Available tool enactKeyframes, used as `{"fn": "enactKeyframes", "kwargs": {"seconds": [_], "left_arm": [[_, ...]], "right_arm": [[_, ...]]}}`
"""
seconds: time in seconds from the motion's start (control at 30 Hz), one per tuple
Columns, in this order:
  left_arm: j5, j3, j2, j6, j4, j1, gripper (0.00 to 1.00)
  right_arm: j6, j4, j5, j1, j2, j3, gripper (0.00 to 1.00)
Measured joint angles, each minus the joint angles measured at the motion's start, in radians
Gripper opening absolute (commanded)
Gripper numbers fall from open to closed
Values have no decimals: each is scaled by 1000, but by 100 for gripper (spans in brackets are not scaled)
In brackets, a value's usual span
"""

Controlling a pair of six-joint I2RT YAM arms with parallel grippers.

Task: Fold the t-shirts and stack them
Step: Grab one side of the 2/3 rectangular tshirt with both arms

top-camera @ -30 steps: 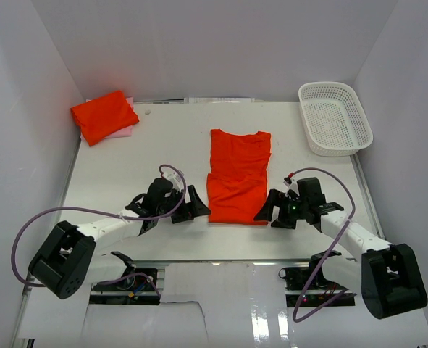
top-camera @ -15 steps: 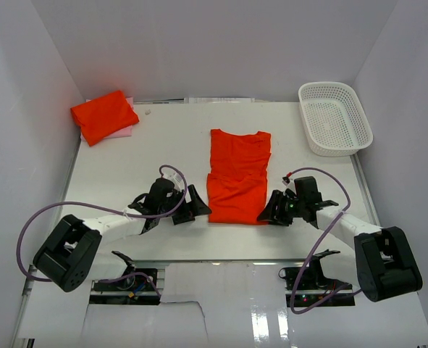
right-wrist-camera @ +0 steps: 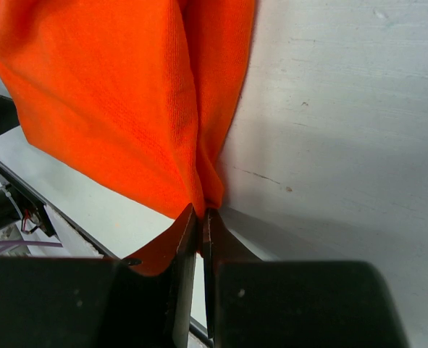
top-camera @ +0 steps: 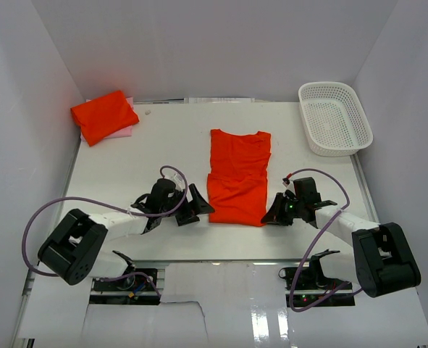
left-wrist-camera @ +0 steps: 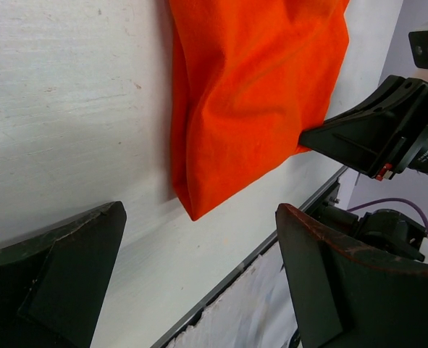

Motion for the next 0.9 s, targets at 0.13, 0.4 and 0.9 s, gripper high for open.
{"fn": "enactKeyframes", "kwargs": {"seconds": [0.13, 0.4, 0.9], "left_arm": [[10, 0, 38, -33, 51, -17, 91], [19, -3, 120, -112, 164, -62, 80], [10, -78, 112, -206, 224, -73, 61]], "right_arm": [[0, 0, 0, 0, 0, 0, 9], [0, 0, 0, 0, 0, 0, 9], [0, 1, 0, 0, 1, 0, 9]]}}
